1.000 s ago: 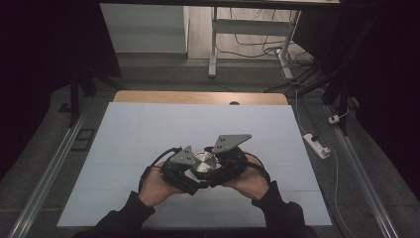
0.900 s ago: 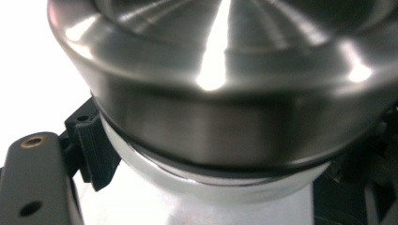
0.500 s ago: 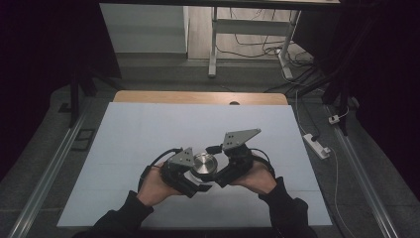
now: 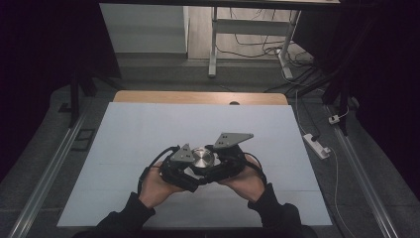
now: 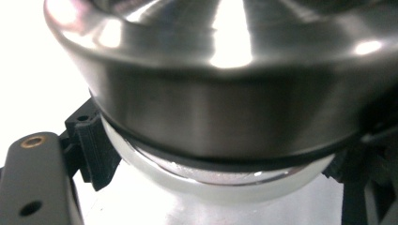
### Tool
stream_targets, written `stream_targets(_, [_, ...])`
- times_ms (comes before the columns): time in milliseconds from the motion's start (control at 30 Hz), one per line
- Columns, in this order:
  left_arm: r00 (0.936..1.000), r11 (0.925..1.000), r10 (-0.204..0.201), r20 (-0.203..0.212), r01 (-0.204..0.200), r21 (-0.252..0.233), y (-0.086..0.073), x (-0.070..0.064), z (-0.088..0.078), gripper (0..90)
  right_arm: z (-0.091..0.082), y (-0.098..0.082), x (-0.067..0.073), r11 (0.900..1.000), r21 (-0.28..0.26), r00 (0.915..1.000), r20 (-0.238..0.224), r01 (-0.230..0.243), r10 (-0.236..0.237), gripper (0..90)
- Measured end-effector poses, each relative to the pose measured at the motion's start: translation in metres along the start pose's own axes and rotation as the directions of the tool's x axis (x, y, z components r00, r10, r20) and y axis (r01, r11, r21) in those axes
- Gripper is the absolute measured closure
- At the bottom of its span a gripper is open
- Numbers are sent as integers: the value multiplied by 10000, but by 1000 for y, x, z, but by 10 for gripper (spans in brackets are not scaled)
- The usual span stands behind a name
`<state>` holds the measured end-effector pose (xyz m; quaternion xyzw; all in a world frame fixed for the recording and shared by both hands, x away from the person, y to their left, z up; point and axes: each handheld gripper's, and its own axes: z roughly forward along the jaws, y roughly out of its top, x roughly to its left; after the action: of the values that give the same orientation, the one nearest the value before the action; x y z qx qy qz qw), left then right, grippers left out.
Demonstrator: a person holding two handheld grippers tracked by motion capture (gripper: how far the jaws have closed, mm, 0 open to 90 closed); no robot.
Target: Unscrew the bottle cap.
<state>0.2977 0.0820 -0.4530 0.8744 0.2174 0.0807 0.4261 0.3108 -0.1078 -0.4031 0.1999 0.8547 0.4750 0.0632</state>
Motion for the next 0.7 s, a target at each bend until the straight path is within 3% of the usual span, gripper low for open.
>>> stream_targets(67, [9996, 10000, 13, 299, -11, -55, -1, 1, 0, 160, -1, -1, -3, 9999, 68, 9991, -408, 102, -99, 178])
stream_targets(100, [9979, 9999, 85, 648, -79, -93, -1, 2, 0, 160, -2, -1, -4, 9999, 43, 9980, -604, 164, -161, 180])
stream_targets(367, [9876, 9983, 563, 1468, -534, -234, -2, 3, -3, 160, -8, -2, -9, 9982, -268, 9866, -1525, 541, -576, 181])
stream_targets(500, [9867, 9978, 668, 1483, -658, -119, -2, 4, -2, 160, -10, -1, -9, 9977, -341, 9859, -1548, 588, -634, 181])
stream_targets(700, [9886, 9987, 513, 1417, -507, -75, -4, 5, 0, 160, -11, -1, -10, 9972, -420, 9866, -1490, 614, -670, 181])
